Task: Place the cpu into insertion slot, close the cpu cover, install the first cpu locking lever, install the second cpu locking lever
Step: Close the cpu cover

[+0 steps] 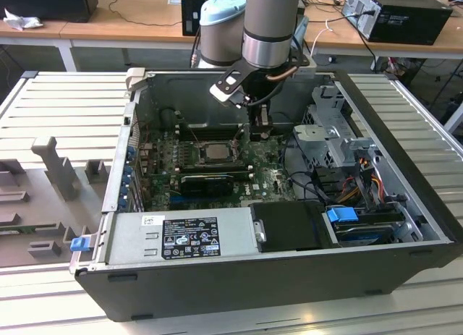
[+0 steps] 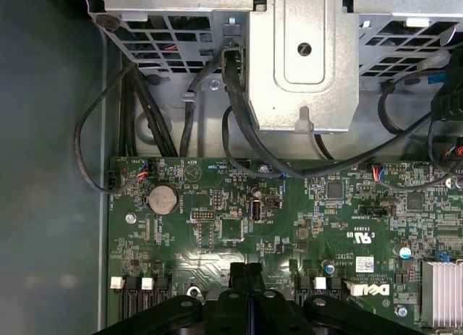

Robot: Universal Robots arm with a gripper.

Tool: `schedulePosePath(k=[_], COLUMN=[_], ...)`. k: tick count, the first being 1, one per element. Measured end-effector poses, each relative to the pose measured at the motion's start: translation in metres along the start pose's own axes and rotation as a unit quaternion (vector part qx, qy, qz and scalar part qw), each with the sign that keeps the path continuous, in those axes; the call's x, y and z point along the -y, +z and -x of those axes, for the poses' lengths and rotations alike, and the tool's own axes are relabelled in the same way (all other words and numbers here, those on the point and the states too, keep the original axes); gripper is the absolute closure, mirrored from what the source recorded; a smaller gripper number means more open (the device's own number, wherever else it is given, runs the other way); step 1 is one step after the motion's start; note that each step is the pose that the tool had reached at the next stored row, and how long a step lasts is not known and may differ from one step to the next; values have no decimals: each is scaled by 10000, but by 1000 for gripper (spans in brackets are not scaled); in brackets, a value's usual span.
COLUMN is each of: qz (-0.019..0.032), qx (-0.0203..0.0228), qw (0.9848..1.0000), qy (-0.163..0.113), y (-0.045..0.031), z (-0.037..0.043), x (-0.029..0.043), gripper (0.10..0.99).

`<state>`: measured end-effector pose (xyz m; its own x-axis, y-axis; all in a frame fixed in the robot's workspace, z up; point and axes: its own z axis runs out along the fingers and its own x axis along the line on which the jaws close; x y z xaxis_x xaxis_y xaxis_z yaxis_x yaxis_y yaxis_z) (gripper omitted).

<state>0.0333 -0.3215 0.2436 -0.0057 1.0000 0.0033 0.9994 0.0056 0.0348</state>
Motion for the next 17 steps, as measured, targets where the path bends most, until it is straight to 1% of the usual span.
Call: schedulePosePath(k=[7, 12, 17], qz=[0, 0, 0], qx=[0, 0, 0], qw=[10000, 10000, 10000], qy=[0, 1, 1], y=[-1, -3, -7], z=[0, 0, -1], x=[28, 74, 186], gripper=[980, 980, 980])
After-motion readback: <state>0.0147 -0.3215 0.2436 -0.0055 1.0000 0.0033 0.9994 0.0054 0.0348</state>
